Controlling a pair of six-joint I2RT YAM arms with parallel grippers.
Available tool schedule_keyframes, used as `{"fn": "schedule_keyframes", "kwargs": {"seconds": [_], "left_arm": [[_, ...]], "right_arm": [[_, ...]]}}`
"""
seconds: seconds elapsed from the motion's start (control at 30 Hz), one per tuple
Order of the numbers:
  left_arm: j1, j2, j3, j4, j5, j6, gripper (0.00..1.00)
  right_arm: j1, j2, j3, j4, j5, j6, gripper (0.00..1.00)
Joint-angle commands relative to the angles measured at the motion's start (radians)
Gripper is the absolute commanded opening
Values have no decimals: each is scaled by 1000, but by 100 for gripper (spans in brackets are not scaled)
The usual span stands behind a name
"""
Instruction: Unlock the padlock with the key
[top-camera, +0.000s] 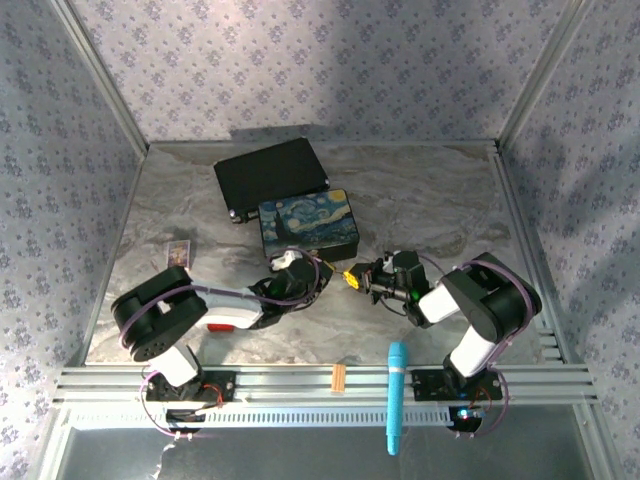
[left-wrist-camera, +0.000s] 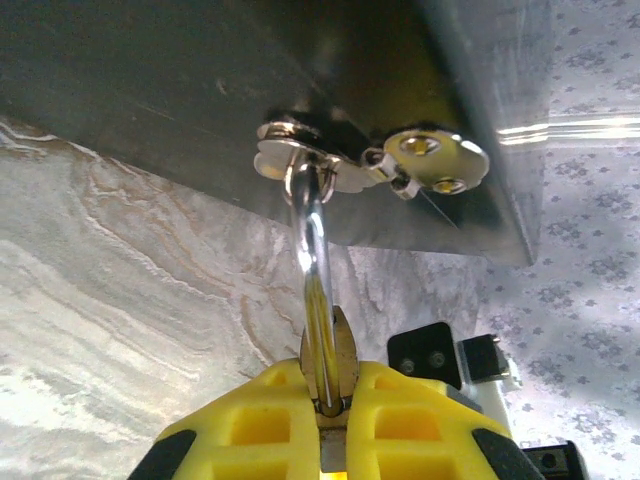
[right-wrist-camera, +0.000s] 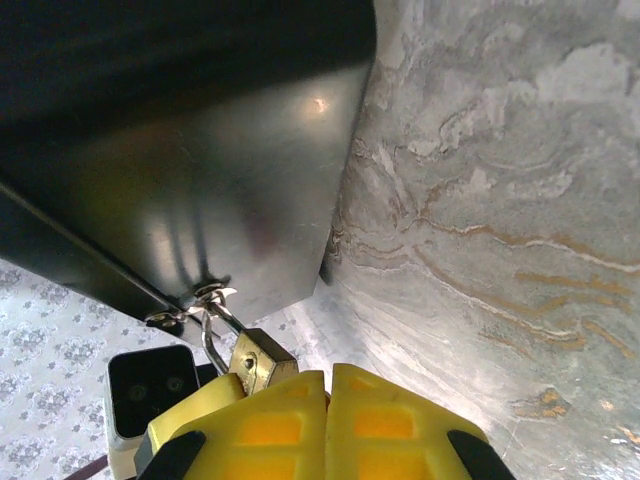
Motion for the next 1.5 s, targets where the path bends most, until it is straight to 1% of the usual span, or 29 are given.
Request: {"fn": "schedule_keyframes", "kwargs": {"seconds": [0.0,0.13,0.23,0.33,0.57,0.67,0.77,0.87,0.93,1.13,1.27,1.33,1.4,1.47], "left_arm": [[-42,-19,67,28,96,33,0],[-40,10,88,-2,118,20,0],[-39,22,88,3,112,3,0],[-37,18,95,-5,103,4,0],[-38,14,118,-30,104,3,0],[-40,23,128,-66,122,-5,0],[-45,34,125,-65,120,-31,0],[-48,40,127,-62,122,-25,0],[-48,48,123,-42,129,-29,0],[-57,76,119,-10,153,-57,0],[-66,73,116,10,167,-66,0],[-68,71,112,36,186,-82,0],[-71,59,106,46,194,-90,0],[-73,39,96,36,202,-105,0]], "right_arm": [[33,-33,59,32,-23,-25,0],[42,-63,76,-26,-14,-58,0],[65,-80,85,-65,-2,-72,0],[98,-74,89,-66,17,-74,0],[124,-28,98,-12,34,-60,0],[137,-44,94,-17,65,-63,0],[167,-69,96,-41,118,-80,0],[191,-85,88,-34,166,-85,0],[195,-82,85,-9,177,-79,0],[213,-62,112,-11,178,-79,0],[221,-36,127,35,177,-65,0],[225,-36,144,2,176,-81,0],[213,-25,145,9,172,-86,0],[188,-8,133,53,165,-79,0]]}}
